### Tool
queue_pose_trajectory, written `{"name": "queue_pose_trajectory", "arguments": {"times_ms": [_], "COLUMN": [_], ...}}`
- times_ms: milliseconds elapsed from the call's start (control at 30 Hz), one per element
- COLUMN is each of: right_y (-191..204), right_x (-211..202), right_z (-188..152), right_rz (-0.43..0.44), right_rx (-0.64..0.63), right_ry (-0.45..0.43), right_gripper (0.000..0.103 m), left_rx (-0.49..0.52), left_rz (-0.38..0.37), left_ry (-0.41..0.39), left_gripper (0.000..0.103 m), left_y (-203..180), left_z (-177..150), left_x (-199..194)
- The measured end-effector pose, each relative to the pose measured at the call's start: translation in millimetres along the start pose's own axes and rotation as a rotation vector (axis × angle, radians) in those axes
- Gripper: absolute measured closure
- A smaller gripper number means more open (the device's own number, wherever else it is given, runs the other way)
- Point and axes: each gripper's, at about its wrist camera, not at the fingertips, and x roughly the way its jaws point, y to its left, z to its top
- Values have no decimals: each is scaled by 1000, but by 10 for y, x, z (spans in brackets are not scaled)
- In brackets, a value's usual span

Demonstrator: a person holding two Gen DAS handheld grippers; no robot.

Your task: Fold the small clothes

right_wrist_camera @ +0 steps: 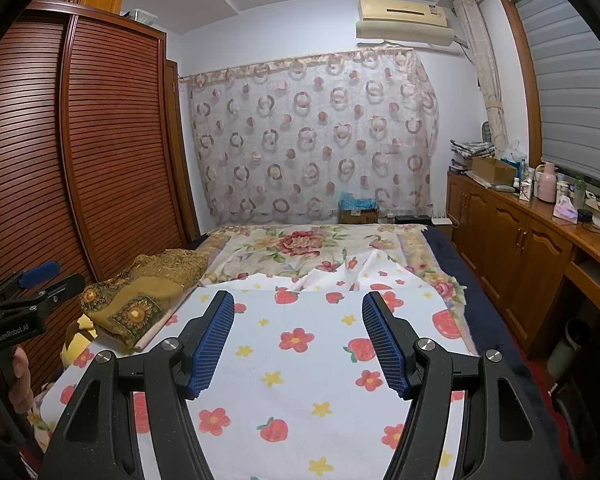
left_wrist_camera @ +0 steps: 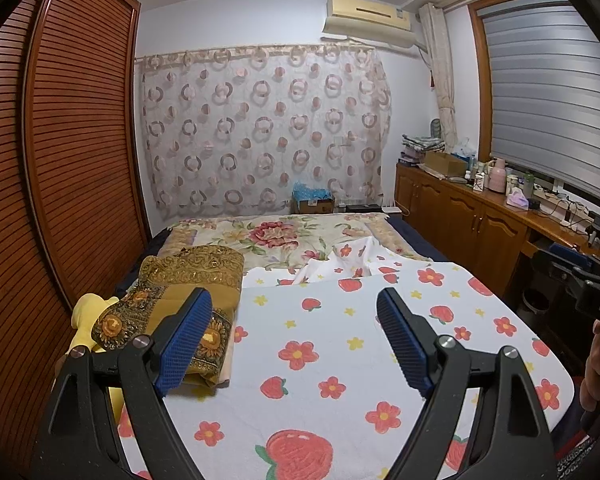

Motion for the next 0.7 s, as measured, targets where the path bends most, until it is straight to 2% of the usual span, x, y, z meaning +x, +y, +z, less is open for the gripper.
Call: {"name": "queue_pose_trajectory", "arguments": {"times_ms": [700], "right_y": [-51], "right_x": [9], "right_z": [-10], "right_rz": [5], "right_rx": [-2], "right_ry": [-9], "right_gripper": [34], "left_rx": [-2], "left_rz": [2], "left_ry": [-4], "left_gripper": [18], "left_y": [4], "left_z": [-13], "left_x": [-20]}}
